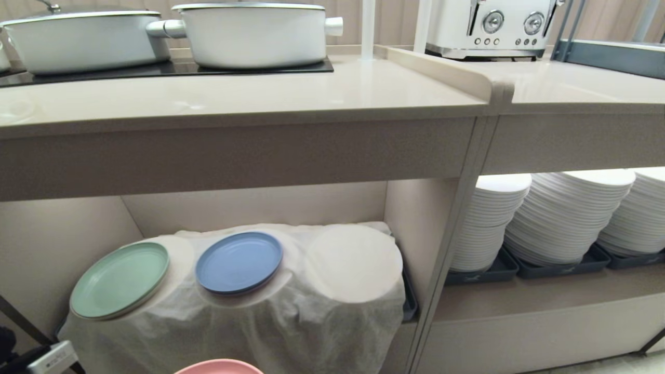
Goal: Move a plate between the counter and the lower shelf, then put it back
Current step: Put the plate in the cupboard
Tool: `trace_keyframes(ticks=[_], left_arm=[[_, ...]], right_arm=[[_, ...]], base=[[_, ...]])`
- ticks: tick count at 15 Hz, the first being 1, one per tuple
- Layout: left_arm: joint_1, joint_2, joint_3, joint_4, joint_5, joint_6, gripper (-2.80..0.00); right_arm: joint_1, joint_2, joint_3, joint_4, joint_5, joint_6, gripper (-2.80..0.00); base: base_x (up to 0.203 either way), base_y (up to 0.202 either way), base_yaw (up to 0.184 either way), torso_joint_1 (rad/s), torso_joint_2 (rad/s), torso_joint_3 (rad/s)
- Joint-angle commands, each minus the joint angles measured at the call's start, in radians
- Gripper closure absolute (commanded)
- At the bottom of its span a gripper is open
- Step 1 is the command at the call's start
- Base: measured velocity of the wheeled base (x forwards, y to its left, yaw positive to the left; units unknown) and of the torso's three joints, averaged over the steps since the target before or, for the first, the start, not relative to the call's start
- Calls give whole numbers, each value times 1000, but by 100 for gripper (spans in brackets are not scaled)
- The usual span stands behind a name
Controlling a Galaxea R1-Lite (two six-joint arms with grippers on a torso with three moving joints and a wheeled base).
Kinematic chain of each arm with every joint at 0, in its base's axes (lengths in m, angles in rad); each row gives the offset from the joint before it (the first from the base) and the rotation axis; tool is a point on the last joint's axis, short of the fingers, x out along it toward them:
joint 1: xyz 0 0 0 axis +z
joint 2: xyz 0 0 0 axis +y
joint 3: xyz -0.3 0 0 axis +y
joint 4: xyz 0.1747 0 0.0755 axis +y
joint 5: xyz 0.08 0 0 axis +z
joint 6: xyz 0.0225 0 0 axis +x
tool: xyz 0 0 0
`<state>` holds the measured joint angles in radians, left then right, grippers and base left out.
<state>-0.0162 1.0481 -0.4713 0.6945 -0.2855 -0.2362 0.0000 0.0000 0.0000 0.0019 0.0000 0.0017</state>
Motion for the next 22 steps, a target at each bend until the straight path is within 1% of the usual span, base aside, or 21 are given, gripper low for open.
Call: trace_keyframes(ticks=[1, 4, 14, 18, 20, 22], left_arm=[[1, 1, 0, 3, -1, -2, 0], [1, 3, 0, 3, -1, -2, 0], [1, 3, -1, -4, -7, 0, 0], [1, 18, 1, -63, -37, -5, 0], [1, 44, 0, -103, -41, -33, 0], [1, 80, -1, -133, -41, -44, 0]], right_arm=[[0, 0, 0, 0, 0, 0, 0], [0, 0, 0, 0, 0, 0, 0], [-1, 0, 0, 0, 0, 0, 0], [-1, 0, 0, 0, 0, 0, 0], [-1, 0, 0, 0, 0, 0, 0], [0, 0, 0, 0, 0, 0, 0]], base=[[0, 0, 0, -137, 447, 325], [0, 0, 0, -66, 247, 180], [0, 0, 0, -2, 15, 11], [0, 0, 0, 0, 0, 0], [0, 0, 0, 0, 0, 0], [0, 0, 0, 0, 0, 0]])
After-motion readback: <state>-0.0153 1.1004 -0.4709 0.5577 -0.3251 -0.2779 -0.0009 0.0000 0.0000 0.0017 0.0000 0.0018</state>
